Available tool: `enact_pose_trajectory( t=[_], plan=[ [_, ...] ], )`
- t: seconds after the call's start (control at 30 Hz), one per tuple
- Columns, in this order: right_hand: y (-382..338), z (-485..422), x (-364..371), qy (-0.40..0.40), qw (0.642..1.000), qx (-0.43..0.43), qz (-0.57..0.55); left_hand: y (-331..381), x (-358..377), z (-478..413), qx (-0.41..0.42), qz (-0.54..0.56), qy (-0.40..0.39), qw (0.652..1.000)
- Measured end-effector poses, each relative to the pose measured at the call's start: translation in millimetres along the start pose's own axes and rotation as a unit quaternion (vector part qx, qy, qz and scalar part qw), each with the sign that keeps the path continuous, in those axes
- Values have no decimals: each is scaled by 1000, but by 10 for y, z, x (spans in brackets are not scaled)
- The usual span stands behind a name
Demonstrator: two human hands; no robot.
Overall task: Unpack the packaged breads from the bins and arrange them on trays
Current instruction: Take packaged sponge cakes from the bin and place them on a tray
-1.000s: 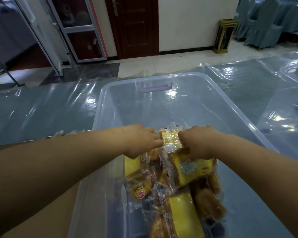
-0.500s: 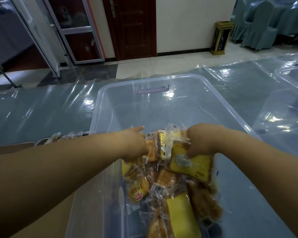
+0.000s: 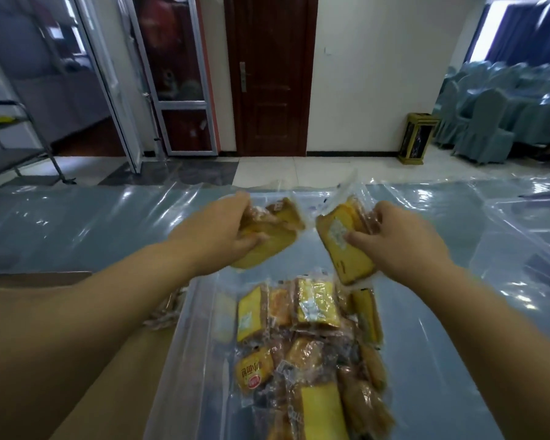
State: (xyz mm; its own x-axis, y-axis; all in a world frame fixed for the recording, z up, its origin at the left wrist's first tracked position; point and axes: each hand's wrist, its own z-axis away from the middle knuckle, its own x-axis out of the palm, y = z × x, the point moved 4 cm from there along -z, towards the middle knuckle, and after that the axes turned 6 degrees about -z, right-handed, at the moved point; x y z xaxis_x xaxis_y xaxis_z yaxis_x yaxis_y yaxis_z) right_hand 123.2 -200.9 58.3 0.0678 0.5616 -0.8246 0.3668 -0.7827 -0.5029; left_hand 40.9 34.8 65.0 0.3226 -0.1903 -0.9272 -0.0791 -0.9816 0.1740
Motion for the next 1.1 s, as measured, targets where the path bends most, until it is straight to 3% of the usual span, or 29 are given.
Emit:
enact_pose_trajectory(
  t=[0.17, 0.37, 0.57, 0.73, 1.1],
  plan=[
    [-346, 268, -217, 75, 988, -43, -126, -143, -407, 378, -74, 124, 144, 979],
    [-1062, 714, -150, 84, 969, -76, -220, -617, -788, 1066, -145, 215, 220, 940],
    [-2048, 1218, 286, 36, 949, -92, -298, -1393, -1029, 2021, -203, 230, 216, 927],
    [-2790, 1553, 969, -26, 948, -66, -311, -2162, -1046, 2761, -264, 253, 164, 916],
    [-3465, 1789, 2608, -190, 966, -26, -176, -3387, -444, 3475, -391, 267, 63, 878]
  ],
)
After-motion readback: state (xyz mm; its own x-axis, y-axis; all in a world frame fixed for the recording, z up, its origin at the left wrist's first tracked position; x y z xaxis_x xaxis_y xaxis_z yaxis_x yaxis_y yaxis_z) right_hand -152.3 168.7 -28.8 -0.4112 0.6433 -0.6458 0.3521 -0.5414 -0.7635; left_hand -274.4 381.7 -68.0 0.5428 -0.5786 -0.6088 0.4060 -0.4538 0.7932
